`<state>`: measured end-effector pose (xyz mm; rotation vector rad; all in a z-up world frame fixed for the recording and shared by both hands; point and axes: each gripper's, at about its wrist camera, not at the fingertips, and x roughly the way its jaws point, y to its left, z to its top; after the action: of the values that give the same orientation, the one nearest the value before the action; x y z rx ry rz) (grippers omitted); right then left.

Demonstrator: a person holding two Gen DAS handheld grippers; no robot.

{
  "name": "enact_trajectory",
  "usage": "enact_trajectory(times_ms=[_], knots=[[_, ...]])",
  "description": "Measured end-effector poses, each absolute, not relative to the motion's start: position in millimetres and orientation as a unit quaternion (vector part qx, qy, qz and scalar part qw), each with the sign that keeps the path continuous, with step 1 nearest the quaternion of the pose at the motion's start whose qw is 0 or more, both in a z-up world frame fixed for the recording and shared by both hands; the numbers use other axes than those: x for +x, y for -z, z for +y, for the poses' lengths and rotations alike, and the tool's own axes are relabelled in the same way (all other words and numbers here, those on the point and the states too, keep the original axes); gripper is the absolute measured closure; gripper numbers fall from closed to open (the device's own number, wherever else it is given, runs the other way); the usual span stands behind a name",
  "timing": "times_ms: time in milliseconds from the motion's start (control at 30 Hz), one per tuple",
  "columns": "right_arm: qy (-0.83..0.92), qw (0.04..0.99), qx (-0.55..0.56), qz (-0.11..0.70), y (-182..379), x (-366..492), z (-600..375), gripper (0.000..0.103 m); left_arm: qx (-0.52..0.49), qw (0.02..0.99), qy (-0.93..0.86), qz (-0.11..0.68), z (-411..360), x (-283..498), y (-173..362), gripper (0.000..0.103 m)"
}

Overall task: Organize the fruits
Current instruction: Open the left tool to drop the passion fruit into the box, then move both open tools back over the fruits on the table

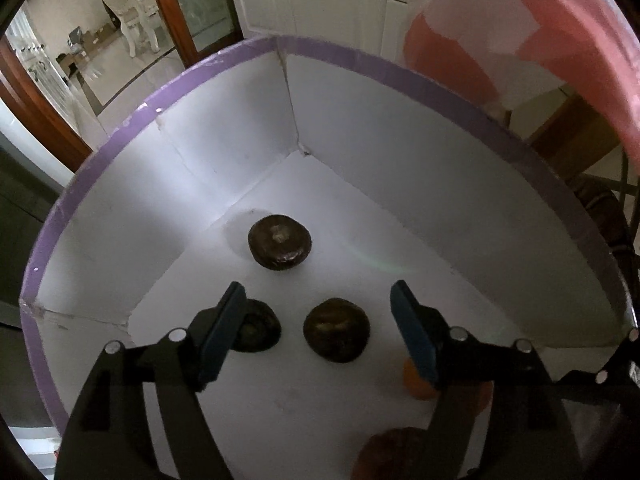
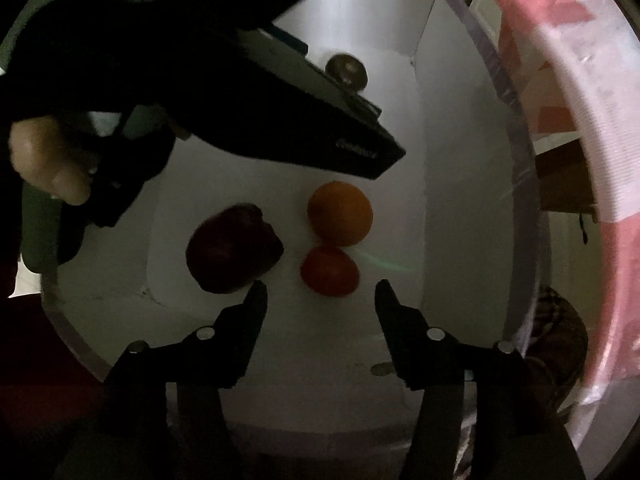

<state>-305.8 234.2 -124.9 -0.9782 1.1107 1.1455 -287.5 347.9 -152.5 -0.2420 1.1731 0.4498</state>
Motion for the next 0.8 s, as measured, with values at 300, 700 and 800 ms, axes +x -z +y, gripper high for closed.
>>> enact_trajectory(times_ms=[300,700,800], knots=[[-0.551,0.641,-0.344,0.409,41,-317,206,0.038,-0.073,0.817,-0.239,0.52,354,-291,105,0.027],[-0.55,0.755,-0.201,0.295,-71,-292,116,0.019,-0.081,0.887,-0.306,0.337,331,-279,-30,0.002],[-0.534,0.779,-0.167,0.282,-86,-263,89,0.018,-0.07,0.911,-0.28,0.293,300,-268,-62,0.002]])
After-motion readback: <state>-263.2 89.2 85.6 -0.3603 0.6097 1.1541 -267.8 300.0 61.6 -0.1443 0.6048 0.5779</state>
